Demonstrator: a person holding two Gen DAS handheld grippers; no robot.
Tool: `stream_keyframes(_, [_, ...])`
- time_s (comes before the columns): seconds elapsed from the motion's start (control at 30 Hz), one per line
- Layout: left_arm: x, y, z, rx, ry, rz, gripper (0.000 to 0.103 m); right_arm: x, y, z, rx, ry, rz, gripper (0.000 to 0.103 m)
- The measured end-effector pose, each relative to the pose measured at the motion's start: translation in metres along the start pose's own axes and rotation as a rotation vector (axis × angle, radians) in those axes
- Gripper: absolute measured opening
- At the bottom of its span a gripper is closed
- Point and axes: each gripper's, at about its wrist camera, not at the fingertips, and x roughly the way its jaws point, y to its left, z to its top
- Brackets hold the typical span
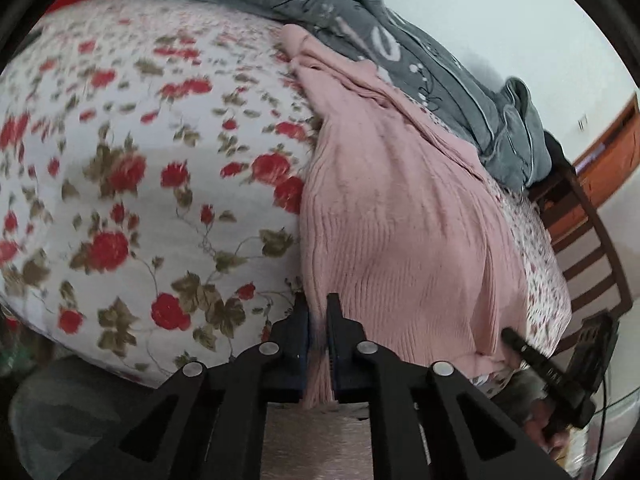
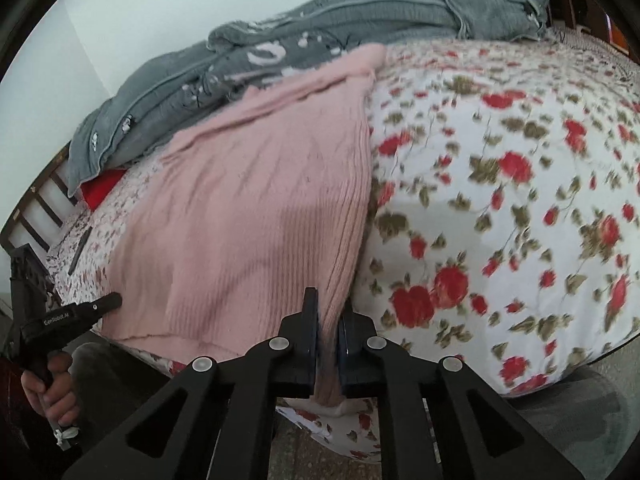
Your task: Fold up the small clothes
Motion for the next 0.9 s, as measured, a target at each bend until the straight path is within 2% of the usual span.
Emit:
stream_keyframes(0.1, [0.0, -0.002, 0.0, 0.002, 0.003, 0.001, 0.01, 0.002, 0.005, 0.001, -0.013, 0.005, -0.005, 0.01])
stream_keyframes(0.13, [-0.001, -0.003, 0.0, 0.013, 0.005, 0.002, 0.009, 0.001, 0.006, 0.001, -0.018, 0.004, -0.009, 0.006])
stream_keyframes(0.23, [-0.01, -0.008, 0.002, 0.043, -0.014, 0.0, 0.007, -0.007, 0.014, 0.001, -0.052, -0.032, -0.013, 0.005])
stream_keyframes(0.4, [-0.036, -0.018, 0.016, 0.055, -0.051, -0.033, 0.007, -0.032, 0.025, 0.01, -0.079, -0.085, 0.028, 0.005])
stream_keyframes(0.67, [-0.071, -0.034, 0.045, 0.065, -0.132, -0.052, 0.007, -0.069, 0.026, 0.047, 0.007, -0.16, 0.145, 0.005])
stream_keyframes(0.9, [-0.083, -0.036, 0.072, 0.015, -0.162, -0.076, 0.007, -0.083, 0.019, 0.076, 0.075, -0.195, 0.198, 0.005])
